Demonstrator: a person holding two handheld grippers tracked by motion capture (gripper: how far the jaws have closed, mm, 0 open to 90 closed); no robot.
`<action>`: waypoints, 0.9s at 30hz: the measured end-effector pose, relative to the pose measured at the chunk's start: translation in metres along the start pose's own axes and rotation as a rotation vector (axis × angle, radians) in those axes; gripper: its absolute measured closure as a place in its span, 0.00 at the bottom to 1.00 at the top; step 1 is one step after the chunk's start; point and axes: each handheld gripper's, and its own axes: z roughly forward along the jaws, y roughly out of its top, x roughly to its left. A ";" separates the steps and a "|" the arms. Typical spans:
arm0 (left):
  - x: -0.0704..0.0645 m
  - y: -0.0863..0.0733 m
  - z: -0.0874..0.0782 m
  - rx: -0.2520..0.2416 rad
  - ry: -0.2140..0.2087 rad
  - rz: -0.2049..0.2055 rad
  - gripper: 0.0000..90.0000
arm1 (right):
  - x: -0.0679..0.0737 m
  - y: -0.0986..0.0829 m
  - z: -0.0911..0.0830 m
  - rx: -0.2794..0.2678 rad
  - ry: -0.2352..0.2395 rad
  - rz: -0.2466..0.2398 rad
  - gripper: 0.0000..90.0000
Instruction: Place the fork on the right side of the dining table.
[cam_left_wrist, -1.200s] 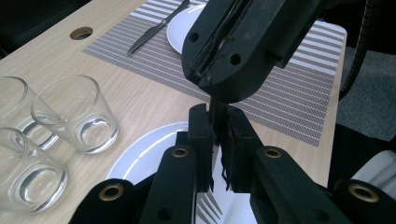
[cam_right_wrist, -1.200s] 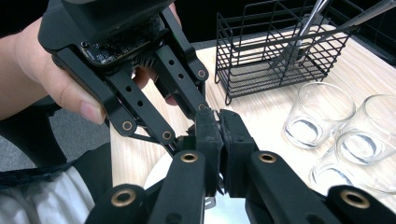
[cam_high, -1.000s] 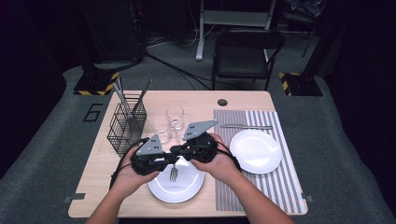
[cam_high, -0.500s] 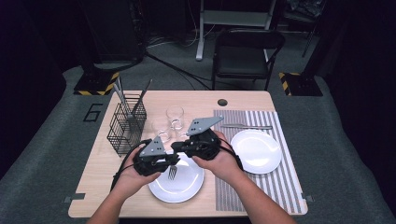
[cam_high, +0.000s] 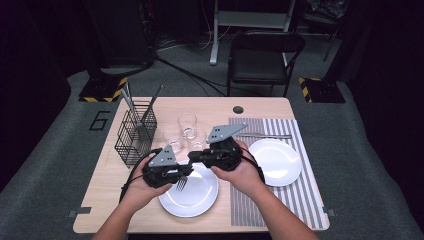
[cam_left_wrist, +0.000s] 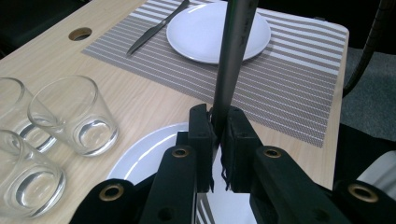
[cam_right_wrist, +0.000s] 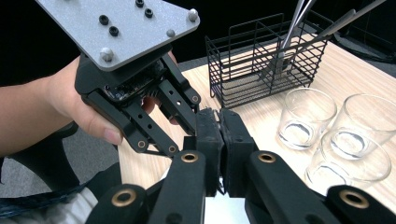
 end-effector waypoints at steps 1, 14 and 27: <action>0.000 0.001 0.000 0.005 -0.003 0.002 0.92 | 0.000 -0.001 -0.001 -0.001 0.000 0.001 0.97; -0.002 0.009 0.004 0.001 -0.035 0.034 0.90 | -0.002 -0.016 -0.020 -0.035 -0.018 0.089 0.97; 0.002 0.009 0.007 -0.013 -0.021 0.008 0.84 | -0.002 -0.015 -0.030 -0.045 -0.089 0.131 0.97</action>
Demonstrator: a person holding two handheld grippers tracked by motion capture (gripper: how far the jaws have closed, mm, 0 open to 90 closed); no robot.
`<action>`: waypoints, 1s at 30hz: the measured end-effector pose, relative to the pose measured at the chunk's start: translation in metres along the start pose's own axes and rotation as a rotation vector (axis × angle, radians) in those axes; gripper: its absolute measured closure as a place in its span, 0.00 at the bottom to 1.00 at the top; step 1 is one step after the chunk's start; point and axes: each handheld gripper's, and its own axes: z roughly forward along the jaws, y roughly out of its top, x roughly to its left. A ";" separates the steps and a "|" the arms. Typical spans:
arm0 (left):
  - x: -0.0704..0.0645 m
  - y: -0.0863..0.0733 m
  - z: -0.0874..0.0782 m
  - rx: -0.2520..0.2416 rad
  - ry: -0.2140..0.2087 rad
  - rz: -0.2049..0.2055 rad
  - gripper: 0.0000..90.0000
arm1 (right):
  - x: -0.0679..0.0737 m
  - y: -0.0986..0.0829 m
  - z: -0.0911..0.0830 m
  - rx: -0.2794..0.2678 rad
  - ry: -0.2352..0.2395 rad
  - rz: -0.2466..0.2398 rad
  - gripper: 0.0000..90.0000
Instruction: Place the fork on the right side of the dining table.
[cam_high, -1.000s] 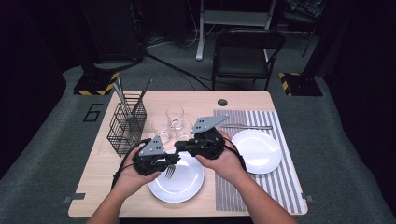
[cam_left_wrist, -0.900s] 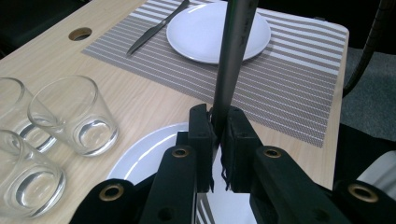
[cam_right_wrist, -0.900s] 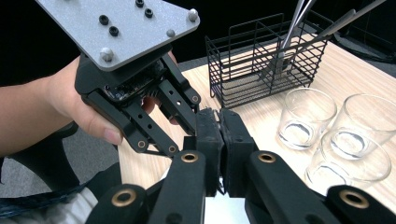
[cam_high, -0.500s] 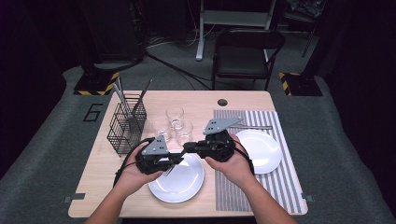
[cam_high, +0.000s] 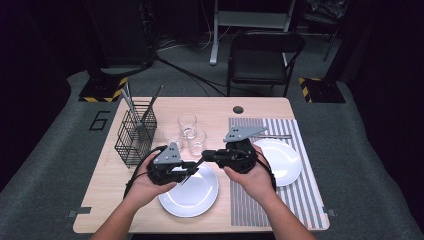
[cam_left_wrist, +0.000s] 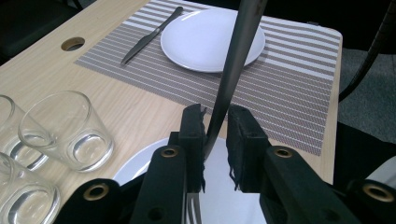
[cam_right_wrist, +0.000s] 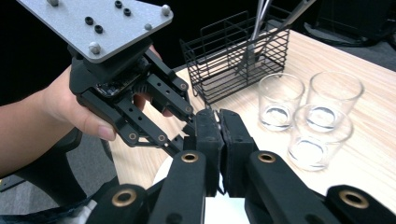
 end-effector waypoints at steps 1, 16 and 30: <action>0.000 0.000 0.000 0.001 -0.002 -0.002 0.83 | -0.001 0.000 -0.002 -0.001 -0.004 0.006 0.97; 0.008 0.000 -0.006 -0.019 0.009 -0.027 0.77 | -0.012 -0.011 -0.024 0.000 -0.075 0.057 0.97; 0.015 -0.004 -0.011 -0.030 0.045 -0.056 0.73 | -0.025 -0.028 -0.060 -0.015 -0.165 0.115 0.97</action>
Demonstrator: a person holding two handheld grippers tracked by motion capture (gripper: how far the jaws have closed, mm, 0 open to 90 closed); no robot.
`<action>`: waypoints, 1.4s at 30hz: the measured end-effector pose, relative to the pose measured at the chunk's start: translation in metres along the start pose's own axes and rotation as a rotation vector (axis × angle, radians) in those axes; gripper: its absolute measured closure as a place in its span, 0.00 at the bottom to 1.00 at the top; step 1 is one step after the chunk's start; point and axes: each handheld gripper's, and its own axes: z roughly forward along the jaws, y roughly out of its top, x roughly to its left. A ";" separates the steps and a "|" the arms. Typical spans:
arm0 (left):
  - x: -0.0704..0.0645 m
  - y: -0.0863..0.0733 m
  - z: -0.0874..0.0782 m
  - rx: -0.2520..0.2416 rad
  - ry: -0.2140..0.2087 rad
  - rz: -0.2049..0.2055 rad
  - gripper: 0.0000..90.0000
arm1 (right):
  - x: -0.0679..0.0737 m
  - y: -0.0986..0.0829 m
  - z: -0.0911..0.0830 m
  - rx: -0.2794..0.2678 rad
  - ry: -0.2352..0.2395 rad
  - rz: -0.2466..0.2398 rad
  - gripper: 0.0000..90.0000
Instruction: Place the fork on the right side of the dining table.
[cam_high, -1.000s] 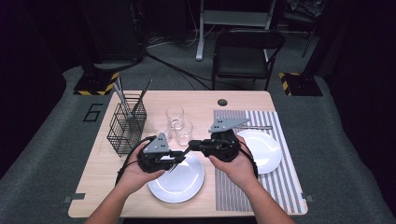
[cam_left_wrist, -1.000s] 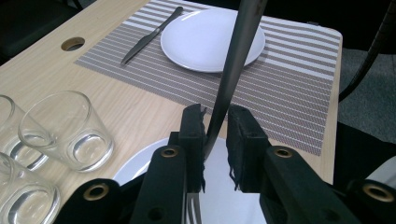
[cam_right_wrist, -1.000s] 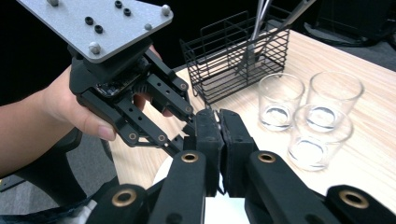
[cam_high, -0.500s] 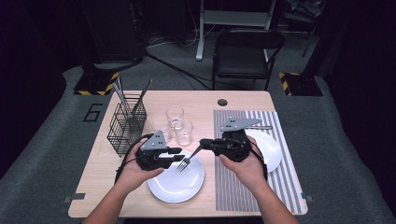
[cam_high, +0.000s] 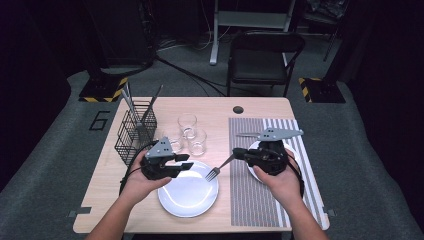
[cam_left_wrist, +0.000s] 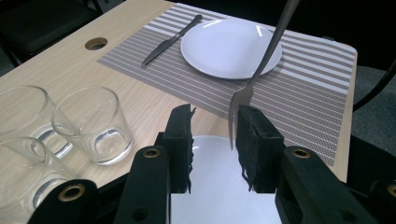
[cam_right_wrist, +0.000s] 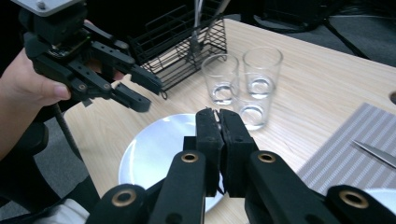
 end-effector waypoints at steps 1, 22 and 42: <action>0.001 0.000 0.000 0.001 0.001 -0.002 0.73 | -0.002 -0.002 -0.003 -0.003 -0.006 0.005 0.97; 0.009 -0.002 -0.005 -0.017 0.058 -0.036 0.59 | -0.019 -0.034 -0.041 -0.003 -0.118 0.093 0.97; 0.011 -0.004 -0.004 -0.013 0.080 -0.041 0.57 | -0.033 -0.072 -0.048 0.013 -0.175 0.188 0.97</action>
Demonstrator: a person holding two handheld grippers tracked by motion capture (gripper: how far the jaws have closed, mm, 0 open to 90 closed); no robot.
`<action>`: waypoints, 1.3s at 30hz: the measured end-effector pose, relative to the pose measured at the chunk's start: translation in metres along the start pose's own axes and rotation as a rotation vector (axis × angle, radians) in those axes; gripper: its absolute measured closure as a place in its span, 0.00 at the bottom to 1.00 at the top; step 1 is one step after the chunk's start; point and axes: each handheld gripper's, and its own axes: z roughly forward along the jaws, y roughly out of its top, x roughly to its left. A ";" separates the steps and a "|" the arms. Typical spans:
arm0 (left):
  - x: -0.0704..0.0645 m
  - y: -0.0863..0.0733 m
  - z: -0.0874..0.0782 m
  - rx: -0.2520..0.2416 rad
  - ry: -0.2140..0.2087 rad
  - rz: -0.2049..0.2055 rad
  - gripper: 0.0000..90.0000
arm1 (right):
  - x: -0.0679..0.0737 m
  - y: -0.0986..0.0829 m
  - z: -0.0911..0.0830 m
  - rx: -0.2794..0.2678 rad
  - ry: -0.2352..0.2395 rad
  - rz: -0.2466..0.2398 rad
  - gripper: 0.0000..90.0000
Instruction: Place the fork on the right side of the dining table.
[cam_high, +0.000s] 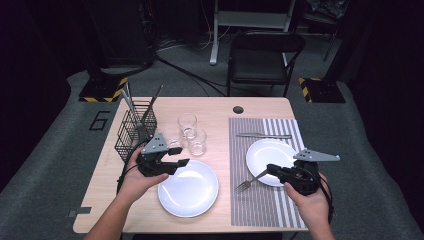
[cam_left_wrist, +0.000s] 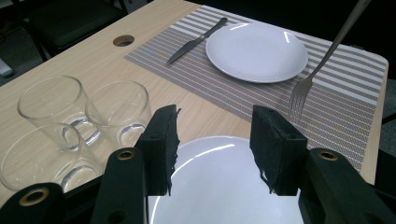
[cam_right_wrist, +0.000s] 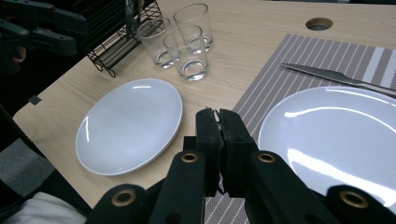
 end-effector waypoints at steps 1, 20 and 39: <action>0.000 0.000 0.000 0.001 -0.003 -0.004 0.57 | -0.001 -0.002 0.000 0.002 -0.004 0.002 0.97; 0.000 0.000 0.001 0.004 0.004 -0.002 0.57 | -0.013 -0.019 -0.003 -0.001 -0.027 0.066 0.97; 0.001 -0.001 0.000 0.004 0.011 -0.005 0.57 | -0.031 -0.037 -0.006 -0.023 -0.027 0.195 0.97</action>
